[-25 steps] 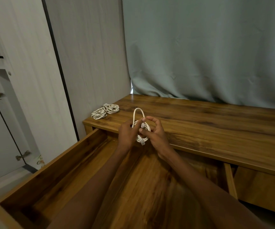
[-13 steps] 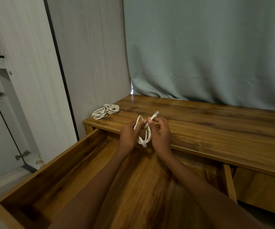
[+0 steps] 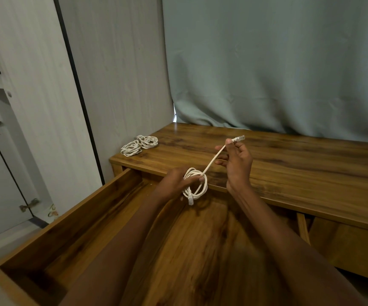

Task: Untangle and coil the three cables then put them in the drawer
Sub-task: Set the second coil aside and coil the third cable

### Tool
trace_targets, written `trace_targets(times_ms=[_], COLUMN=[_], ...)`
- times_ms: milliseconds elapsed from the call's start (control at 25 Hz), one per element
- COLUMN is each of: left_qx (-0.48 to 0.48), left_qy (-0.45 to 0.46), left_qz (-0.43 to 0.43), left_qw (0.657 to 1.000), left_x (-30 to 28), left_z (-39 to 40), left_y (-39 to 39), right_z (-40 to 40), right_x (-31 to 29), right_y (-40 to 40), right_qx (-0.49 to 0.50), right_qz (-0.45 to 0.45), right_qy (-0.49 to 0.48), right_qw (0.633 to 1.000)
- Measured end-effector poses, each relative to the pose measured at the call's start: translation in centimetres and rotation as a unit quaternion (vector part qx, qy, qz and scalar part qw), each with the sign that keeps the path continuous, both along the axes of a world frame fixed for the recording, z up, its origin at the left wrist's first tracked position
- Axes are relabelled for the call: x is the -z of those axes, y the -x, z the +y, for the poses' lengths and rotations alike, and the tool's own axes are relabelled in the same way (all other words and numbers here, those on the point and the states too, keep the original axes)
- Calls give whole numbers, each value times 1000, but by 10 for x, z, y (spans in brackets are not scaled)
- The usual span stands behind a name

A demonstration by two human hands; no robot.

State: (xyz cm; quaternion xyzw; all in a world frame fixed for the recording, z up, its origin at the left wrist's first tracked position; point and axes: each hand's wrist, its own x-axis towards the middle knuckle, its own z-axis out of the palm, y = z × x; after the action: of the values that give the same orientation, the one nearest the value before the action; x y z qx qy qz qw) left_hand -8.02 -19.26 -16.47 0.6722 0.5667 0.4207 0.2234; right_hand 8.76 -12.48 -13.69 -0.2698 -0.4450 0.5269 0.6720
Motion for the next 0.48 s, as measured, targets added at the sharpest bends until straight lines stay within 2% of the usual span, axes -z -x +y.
trace_targets(times_ms=[160,480], left_qx=[-26,13], left_qy=[29,45], left_qz=[90,155], left_qw=[995,987], left_x=[-1,-7], left_z=[0,-7], left_y=[-1,-19], right_z=[1,12], right_x=[-3,-5], right_y=[-3,-16], right_qx=[6,48], right_qz=[1,15], right_qy=[-15,6], right_qw=[1000,999])
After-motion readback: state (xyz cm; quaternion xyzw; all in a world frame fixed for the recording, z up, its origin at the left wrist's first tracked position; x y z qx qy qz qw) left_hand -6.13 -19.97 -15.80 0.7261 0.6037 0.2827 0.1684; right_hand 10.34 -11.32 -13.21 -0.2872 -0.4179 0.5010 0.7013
